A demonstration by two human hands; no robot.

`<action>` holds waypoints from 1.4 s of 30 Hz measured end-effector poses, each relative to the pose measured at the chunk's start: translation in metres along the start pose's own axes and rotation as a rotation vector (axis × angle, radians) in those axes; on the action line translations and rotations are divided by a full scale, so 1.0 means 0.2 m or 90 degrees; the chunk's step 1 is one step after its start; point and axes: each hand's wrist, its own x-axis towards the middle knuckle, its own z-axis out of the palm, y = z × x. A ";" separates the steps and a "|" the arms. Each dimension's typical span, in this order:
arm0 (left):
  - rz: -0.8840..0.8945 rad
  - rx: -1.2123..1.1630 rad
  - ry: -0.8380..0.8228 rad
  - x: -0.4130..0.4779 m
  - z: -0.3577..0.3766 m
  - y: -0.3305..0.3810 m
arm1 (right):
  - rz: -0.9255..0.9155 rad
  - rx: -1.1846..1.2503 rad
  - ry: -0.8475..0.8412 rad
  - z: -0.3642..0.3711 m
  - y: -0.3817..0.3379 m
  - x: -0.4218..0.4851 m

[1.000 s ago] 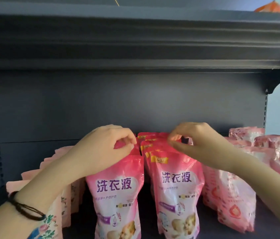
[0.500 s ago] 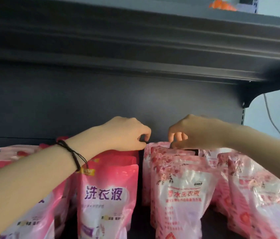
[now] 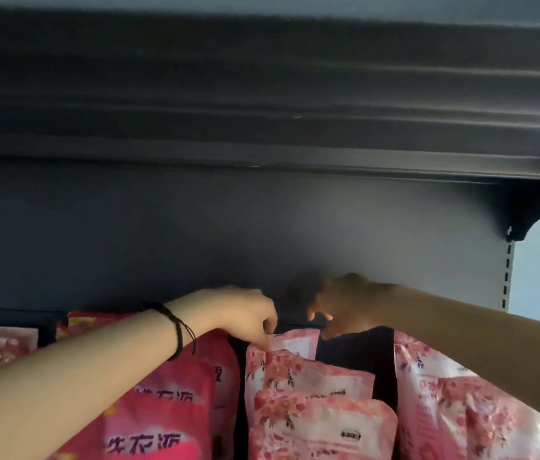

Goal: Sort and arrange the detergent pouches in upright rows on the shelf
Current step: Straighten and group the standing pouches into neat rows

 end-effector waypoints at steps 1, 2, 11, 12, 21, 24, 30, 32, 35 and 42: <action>0.013 -0.034 -0.019 0.02 0.00 -0.01 | -0.008 0.007 -0.020 0.03 0.00 0.03; 0.029 -0.057 -0.031 0.03 0.00 -0.02 | -0.017 0.018 -0.035 0.05 0.00 0.06; 0.023 -0.048 0.050 0.14 0.05 -0.06 | -0.013 0.044 -0.059 0.11 0.06 0.05; 0.028 -0.053 0.056 0.16 0.05 -0.05 | -0.007 0.045 -0.064 0.12 0.08 0.04; 0.069 -0.055 0.097 0.25 0.08 0.01 | 0.056 0.112 -0.103 0.17 0.13 -0.03; 0.105 -0.133 0.120 0.21 0.06 0.00 | 0.058 0.147 -0.077 0.15 0.13 -0.07; 0.211 -0.283 0.050 0.05 0.00 -0.01 | 0.017 0.369 -0.030 0.05 0.05 -0.19; 0.212 -0.274 0.005 0.02 0.02 0.00 | -0.028 0.404 -0.062 0.05 0.02 -0.22; 0.213 -0.235 0.015 0.02 0.01 0.01 | -0.058 0.376 -0.067 0.04 -0.01 -0.24; 0.136 -0.098 0.046 0.02 0.04 0.03 | -0.045 0.377 -0.081 -0.01 -0.02 -0.26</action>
